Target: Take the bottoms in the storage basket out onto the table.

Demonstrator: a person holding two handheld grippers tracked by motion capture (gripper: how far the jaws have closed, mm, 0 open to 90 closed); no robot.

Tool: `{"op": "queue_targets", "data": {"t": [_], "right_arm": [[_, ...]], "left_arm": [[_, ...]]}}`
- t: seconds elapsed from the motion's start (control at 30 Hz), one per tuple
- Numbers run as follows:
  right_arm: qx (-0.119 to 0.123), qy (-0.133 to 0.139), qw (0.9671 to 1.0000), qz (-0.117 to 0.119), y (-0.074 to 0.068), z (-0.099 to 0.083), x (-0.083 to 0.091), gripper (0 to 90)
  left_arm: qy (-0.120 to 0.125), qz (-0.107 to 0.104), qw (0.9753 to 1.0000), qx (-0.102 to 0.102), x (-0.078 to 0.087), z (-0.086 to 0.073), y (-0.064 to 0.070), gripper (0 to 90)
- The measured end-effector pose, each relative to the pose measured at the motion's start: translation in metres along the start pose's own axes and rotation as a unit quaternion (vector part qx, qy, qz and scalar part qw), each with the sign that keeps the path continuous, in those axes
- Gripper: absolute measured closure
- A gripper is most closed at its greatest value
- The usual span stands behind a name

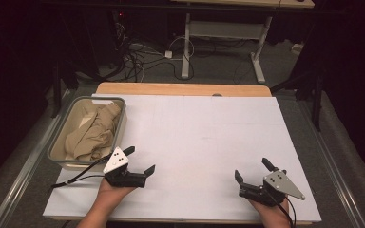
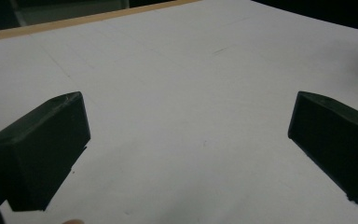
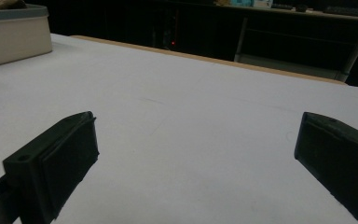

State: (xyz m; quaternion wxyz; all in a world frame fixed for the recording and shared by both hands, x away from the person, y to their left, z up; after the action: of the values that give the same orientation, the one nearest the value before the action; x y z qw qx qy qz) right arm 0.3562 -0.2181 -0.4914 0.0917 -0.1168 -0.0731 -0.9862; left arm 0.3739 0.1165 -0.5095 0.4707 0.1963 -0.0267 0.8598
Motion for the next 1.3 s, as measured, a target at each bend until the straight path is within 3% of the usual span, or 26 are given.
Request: {"op": "queue_targets", "data": {"t": [0.27, 0.37, 1.3], "right_arm": [[-0.003, 0.010, 0.9999, -0.007, 0.0027, 0.0009, 0.0030, 0.4], [0.002, 0.012, 0.9999, -0.008, 0.0034, 0.0010, 0.0022, 0.4], [0.007, 0.010, 0.9999, 0.002, 0.0008, 0.0002, 0.0073, 0.4]], "left_arm": [[-0.003, 0.007, 1.0000, -0.001, 0.0035, 0.0011, -0.0032, 0.0], [0.002, 0.000, 0.9999, 0.012, 0.0068, 0.0014, -0.0041, 0.0], [-0.008, -0.035, 0.9991, 0.024, 0.0049, 0.0016, 0.0020, 0.0]]}}
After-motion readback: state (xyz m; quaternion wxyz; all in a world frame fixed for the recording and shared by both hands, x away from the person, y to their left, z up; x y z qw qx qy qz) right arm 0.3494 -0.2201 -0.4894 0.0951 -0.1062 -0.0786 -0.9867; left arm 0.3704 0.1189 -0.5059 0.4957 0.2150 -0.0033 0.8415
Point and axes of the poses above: each handheld gripper's, and its own axes: x roughly backward along the jaws, z roughly out of its top, y roughly to its right, the point moved 9 cm from there along -x, roughly forward along the jaws, and after that the axes turned 13 degrees about -z, right-handed, at the moved point
